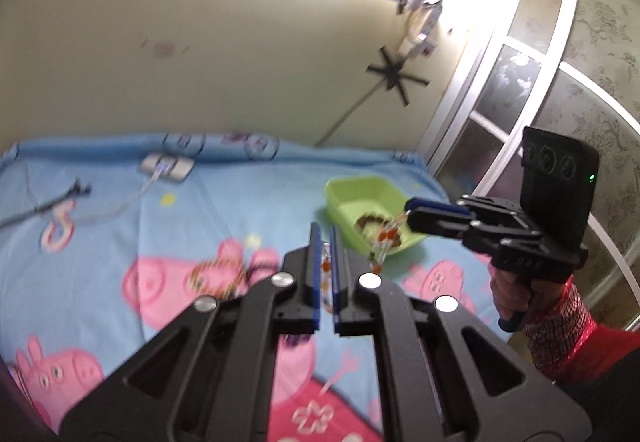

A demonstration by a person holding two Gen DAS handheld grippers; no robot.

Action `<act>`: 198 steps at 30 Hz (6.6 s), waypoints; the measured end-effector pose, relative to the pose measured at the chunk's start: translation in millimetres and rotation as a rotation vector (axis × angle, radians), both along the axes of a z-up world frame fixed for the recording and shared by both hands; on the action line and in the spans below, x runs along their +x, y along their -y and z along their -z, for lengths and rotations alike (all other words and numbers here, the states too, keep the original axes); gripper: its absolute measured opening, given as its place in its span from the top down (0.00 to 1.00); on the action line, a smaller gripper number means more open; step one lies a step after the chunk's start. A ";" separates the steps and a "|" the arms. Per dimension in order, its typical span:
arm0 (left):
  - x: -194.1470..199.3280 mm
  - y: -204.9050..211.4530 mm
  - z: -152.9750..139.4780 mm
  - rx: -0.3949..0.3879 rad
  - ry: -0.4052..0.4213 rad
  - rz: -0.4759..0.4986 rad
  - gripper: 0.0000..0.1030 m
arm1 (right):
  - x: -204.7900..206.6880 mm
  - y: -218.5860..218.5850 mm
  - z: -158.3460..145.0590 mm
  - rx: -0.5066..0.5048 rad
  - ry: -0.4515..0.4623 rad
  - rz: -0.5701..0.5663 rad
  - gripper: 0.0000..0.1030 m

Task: Organize jewelry
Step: 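Carry the amber strand over the basket and open the right gripper, then grasp the purple crystal bead strand with the right gripper, then lift the purple strand over the basket and open the right gripper, then grasp the dark purple bead bracelet with the right gripper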

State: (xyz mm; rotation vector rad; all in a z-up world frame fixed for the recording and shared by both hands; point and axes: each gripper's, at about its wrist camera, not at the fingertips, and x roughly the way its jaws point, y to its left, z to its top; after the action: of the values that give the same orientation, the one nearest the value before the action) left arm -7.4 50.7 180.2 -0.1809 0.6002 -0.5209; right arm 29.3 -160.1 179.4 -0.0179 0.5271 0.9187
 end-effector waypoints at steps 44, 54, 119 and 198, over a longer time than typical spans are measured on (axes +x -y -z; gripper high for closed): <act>111.7 41.9 69.5 0.196 -0.208 -0.093 0.93 | 62.9 111.1 47.6 0.198 -0.102 0.256 0.50; 36.4 -14.7 132.0 0.155 -0.307 -0.112 0.93 | 45.0 -13.6 134.1 -0.237 -0.209 0.041 0.84; 135.3 206.1 56.6 0.197 -0.137 0.255 0.95 | 62.0 135.9 38.3 0.126 -0.097 0.347 1.00; 35.4 20.0 95.3 0.182 -0.088 -0.053 0.65 | 26.1 -43.7 67.3 0.019 -0.193 0.003 1.00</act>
State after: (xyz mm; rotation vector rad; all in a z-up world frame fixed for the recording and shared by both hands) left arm 28.0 30.6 84.8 -0.0473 0.7229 -0.4062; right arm 55.4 -116.4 112.1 0.0893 0.6975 0.9274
